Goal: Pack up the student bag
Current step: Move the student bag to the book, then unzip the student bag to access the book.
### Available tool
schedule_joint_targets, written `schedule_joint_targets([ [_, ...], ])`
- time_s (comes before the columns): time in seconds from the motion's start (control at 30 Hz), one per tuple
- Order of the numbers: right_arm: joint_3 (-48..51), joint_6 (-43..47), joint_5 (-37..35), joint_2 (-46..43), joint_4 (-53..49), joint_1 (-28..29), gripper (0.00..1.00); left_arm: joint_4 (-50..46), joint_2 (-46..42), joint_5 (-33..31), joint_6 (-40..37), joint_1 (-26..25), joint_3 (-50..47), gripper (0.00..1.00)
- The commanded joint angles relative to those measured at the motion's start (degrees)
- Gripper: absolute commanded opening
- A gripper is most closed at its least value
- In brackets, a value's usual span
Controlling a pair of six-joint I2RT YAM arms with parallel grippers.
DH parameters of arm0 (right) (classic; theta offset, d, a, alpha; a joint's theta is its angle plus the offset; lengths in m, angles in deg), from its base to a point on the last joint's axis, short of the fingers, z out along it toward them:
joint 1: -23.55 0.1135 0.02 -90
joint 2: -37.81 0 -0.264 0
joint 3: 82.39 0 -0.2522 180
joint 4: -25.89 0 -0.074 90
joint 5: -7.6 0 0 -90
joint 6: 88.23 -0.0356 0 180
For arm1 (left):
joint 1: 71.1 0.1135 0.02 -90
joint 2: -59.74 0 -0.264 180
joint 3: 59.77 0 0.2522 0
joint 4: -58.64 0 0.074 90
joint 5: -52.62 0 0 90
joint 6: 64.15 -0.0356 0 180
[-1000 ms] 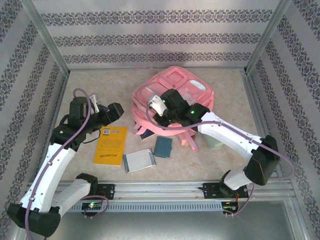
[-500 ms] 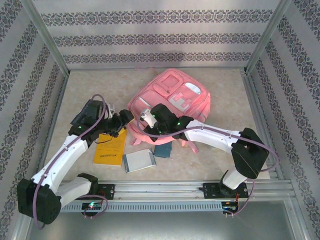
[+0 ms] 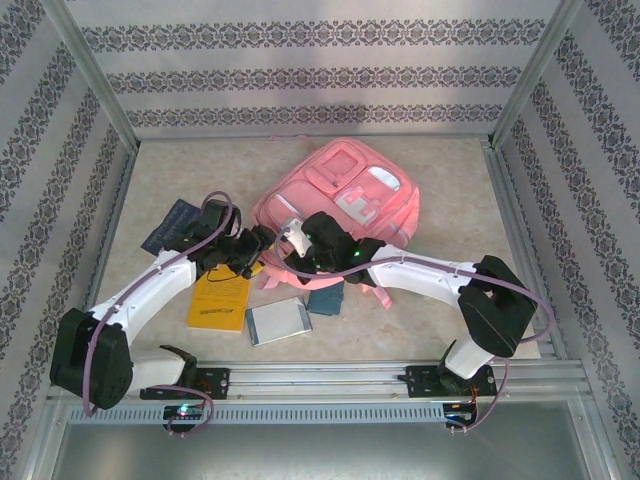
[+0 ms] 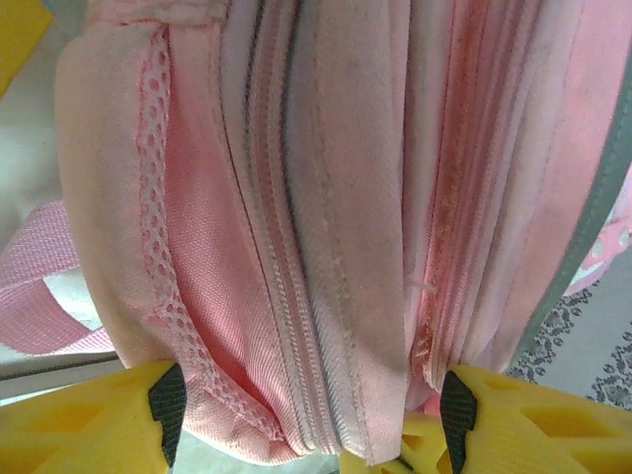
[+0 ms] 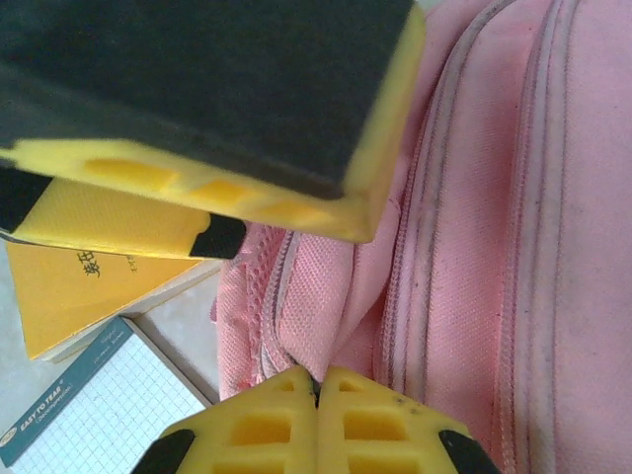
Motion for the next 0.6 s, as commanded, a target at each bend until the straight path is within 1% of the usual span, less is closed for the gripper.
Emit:
schedule_joint_targets([
  [0.0, 0.4, 0.0, 1.1, 0.2, 5.4, 1.2, 0.0, 0.6, 1.6, -1.2, 0.8, -0.9, 3.1, 0.69],
  [0.17, 1.2, 1.3, 1.3, 0.4, 5.2, 1.6, 0.0, 0.6, 4.9, -1.6, -0.3, -0.8, 4.6, 0.64],
  [0.23, 1.3, 1.7, 2.0, 0.5, 5.2, 1.7, 0.0, 1.3, 6.1, -1.5, -0.3, -0.8, 4.3, 0.6],
  [0.3, 1.2, 2.2, 2.7, 0.8, 5.1, 1.8, 0.0, 2.4, 7.5, -1.2, -0.5, -0.8, 4.0, 0.54],
  [0.33, 1.1, 2.2, 2.9, 1.0, 5.1, 1.8, 0.0, 2.7, 8.2, -0.9, -0.7, -0.8, 4.0, 0.5],
  [0.4, 0.9, 1.9, 3.0, 1.2, 5.2, 1.8, 0.0, 3.3, 9.4, -1.0, -1.6, -0.8, 4.2, 0.4],
  [0.53, 0.7, 1.2, 2.5, 0.8, 5.4, 1.8, 0.0, 4.2, 10.8, -1.0, -2.4, -0.8, 4.0, 0.16],
  [0.57, 0.9, 0.9, 2.1, 0.4, 5.3, 1.8, 0.05, 4.6, 10.9, -0.7, -2.4, -0.7, 3.9, 0.09],
])
